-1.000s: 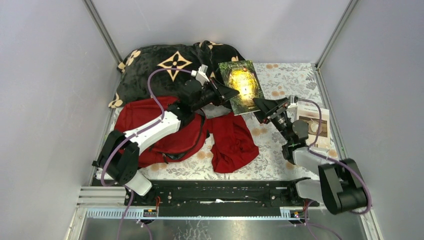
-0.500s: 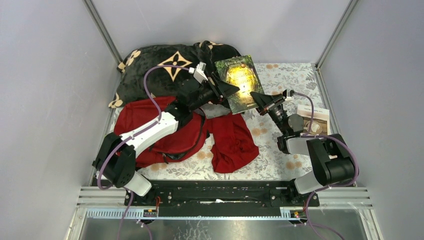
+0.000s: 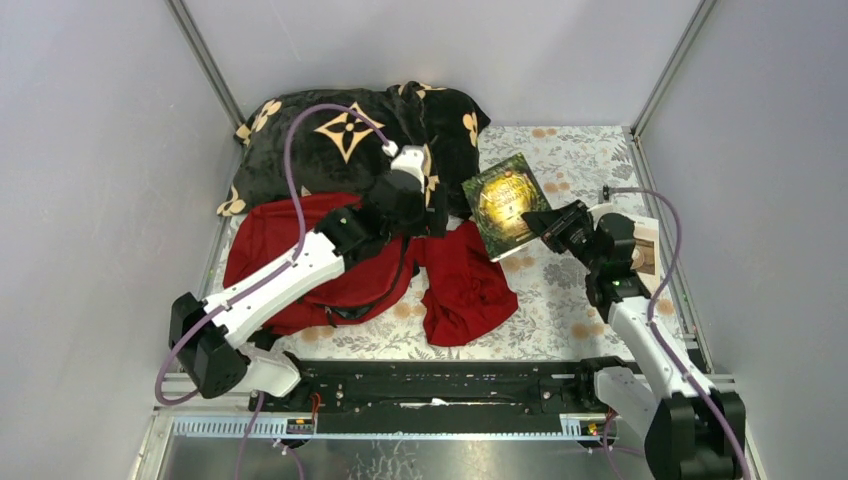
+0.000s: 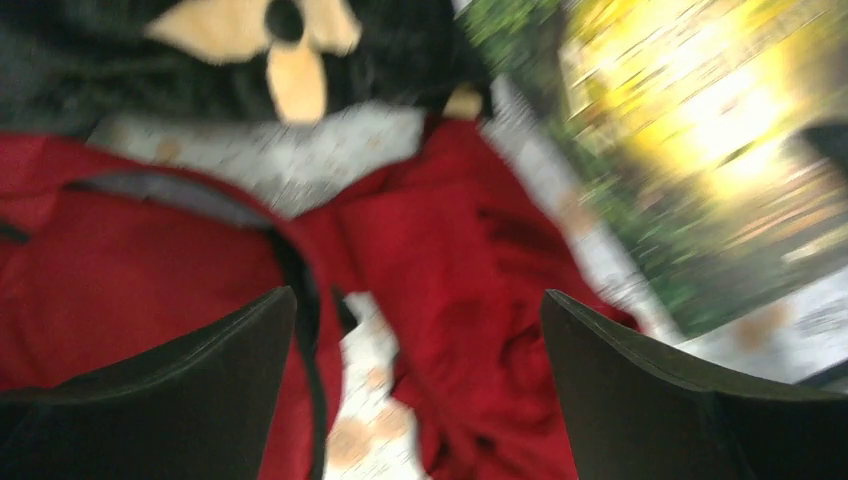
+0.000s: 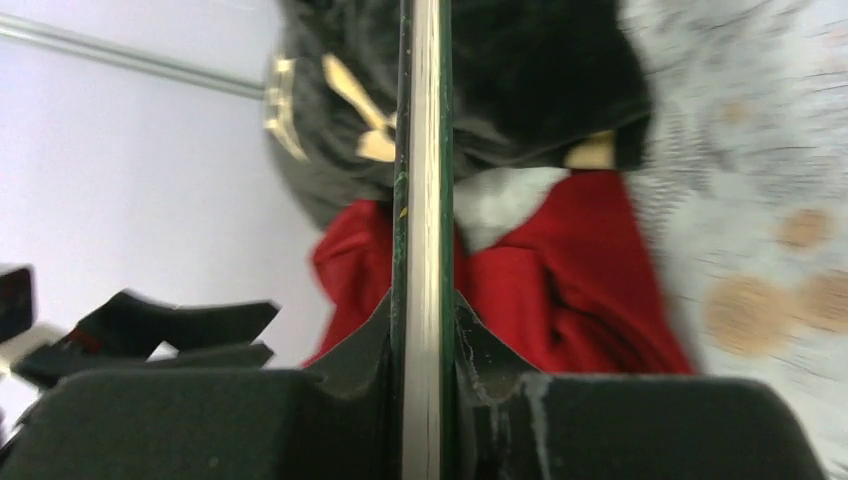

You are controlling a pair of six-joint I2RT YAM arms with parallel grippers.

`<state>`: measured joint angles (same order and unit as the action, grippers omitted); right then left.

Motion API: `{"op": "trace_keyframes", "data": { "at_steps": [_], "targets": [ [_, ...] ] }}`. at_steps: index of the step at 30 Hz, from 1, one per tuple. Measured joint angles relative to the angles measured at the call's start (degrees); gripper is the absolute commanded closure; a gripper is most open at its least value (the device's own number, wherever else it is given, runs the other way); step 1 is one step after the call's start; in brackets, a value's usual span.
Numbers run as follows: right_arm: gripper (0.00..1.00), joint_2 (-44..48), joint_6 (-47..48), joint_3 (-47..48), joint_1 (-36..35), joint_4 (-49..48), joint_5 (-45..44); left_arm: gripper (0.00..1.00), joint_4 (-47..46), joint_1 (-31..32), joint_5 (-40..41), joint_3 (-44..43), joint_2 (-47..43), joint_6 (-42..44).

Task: Pack the student bag
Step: Pick up the book from the center of the board, then place the book in the student bag.

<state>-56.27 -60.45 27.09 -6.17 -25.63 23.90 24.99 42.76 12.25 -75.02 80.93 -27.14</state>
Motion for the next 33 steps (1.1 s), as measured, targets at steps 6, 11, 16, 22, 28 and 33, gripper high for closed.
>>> {"op": "trace_keyframes", "data": {
  "at_steps": [6,11,16,22,28,33],
  "targets": [
    [1.00,9.44,15.85,7.91,0.37,30.03,-8.35,0.09,9.60,6.97,11.82,5.09,3.26,4.20],
    [1.00,11.06,20.20,8.11,0.37,39.71,-8.37,0.27,14.69,7.45,18.95,5.81,10.71,5.07],
    [1.00,11.06,21.03,8.11,0.37,42.14,-8.28,0.42,19.82,7.45,25.79,5.81,13.42,4.57],
    [1.00,10.88,21.16,8.11,0.37,42.03,-7.78,0.80,23.17,7.45,28.41,5.79,10.58,2.82],
    [1.00,9.38,21.22,8.11,0.37,40.37,-4.52,0.97,24.76,6.97,29.18,5.77,7.04,1.95],
    [1.00,9.07,22.29,8.63,0.37,39.47,-1.07,1.00,26.40,5.09,28.57,5.66,5.90,1.92]
  ]
}}
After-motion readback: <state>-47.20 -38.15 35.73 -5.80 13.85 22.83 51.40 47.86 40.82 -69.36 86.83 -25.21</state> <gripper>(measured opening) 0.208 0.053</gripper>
